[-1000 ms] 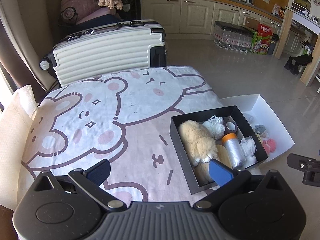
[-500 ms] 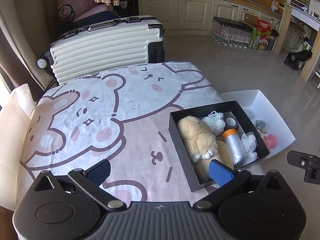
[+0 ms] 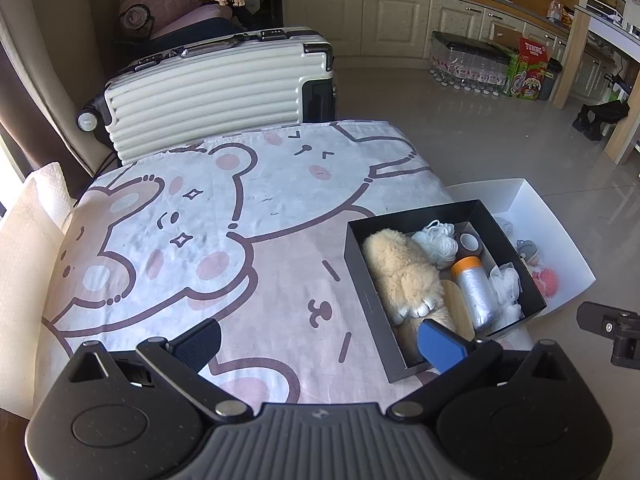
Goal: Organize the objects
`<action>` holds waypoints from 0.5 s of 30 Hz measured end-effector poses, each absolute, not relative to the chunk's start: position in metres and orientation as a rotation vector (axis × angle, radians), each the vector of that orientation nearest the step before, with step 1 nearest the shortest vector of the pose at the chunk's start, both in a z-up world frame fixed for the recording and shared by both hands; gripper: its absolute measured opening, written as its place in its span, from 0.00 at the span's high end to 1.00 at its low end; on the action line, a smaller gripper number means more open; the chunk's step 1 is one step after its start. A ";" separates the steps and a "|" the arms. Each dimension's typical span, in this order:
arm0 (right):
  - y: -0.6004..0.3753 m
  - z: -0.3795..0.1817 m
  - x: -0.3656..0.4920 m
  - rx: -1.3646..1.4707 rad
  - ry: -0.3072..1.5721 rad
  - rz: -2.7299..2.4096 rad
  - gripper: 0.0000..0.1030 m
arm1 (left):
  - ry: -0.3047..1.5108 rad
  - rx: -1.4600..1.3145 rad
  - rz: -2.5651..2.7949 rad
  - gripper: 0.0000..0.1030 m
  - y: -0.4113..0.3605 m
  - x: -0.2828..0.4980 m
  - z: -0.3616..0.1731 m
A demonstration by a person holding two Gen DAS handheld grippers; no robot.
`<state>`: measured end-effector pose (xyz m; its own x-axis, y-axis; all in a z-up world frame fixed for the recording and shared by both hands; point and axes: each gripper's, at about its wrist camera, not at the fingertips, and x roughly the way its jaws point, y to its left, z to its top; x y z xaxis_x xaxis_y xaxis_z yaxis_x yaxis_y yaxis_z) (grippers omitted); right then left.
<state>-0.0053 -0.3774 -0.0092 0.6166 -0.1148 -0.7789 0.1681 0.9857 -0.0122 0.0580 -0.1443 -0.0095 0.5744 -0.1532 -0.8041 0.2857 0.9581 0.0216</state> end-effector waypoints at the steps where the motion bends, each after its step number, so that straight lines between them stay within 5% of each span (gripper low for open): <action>1: -0.377 -0.009 -0.005 0.064 0.892 -0.162 0.00 | 0.925 0.155 -0.258 0.00 -0.144 0.058 -0.010; 15: -0.375 -0.010 -0.005 0.061 0.894 -0.161 0.00 | 0.925 0.154 -0.259 0.00 -0.143 0.058 -0.010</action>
